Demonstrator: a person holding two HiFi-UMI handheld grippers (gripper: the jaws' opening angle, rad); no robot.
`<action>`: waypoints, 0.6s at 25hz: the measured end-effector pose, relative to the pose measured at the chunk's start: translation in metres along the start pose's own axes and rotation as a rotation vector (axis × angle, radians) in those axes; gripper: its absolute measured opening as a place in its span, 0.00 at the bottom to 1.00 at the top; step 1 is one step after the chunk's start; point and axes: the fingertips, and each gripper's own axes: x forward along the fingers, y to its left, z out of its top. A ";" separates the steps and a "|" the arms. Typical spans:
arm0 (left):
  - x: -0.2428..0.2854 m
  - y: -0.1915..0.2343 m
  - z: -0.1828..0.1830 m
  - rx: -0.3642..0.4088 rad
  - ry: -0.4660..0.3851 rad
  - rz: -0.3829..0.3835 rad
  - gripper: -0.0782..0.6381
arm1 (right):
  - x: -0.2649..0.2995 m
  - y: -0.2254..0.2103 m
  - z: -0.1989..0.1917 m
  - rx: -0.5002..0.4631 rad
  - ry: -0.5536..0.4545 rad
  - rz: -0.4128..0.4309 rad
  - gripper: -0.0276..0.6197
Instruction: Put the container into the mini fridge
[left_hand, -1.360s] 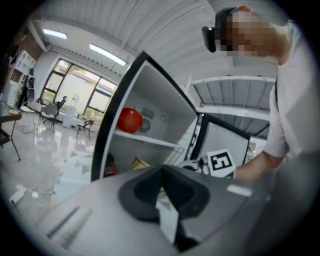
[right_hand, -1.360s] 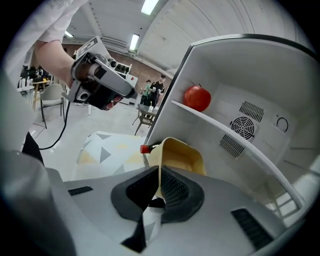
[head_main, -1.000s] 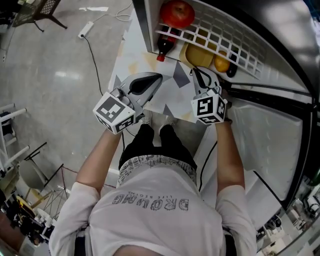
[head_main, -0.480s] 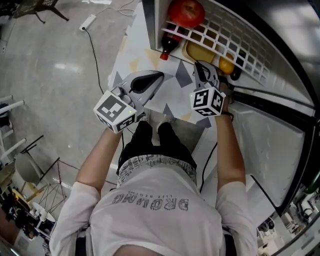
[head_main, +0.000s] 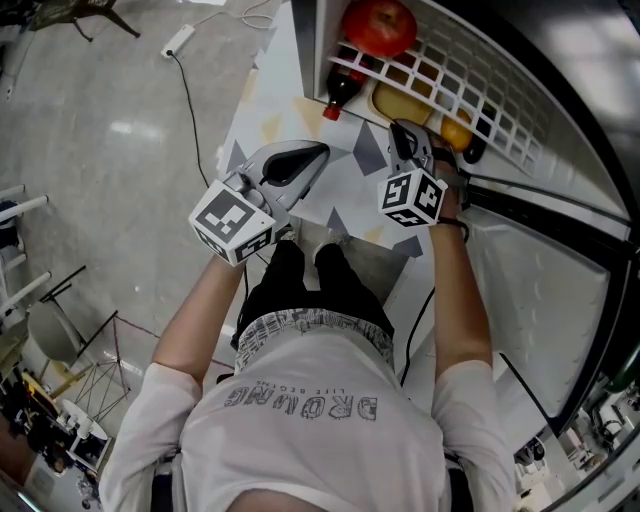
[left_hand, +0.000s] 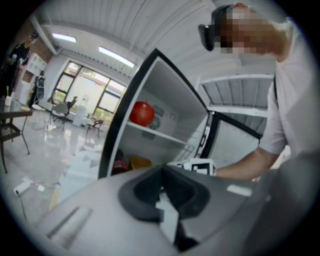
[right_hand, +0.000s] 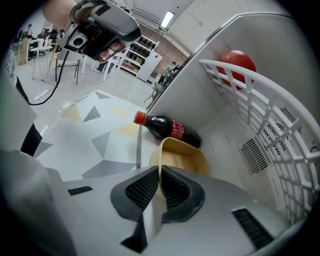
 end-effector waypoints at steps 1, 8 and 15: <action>0.001 0.000 0.000 0.000 0.001 0.000 0.12 | 0.001 0.000 -0.001 -0.005 0.003 -0.001 0.07; 0.002 -0.001 0.001 0.006 0.006 -0.007 0.12 | 0.004 0.002 -0.001 -0.012 0.009 -0.004 0.08; 0.002 -0.003 0.004 0.014 0.013 -0.015 0.12 | 0.003 0.002 -0.002 0.015 0.003 -0.005 0.13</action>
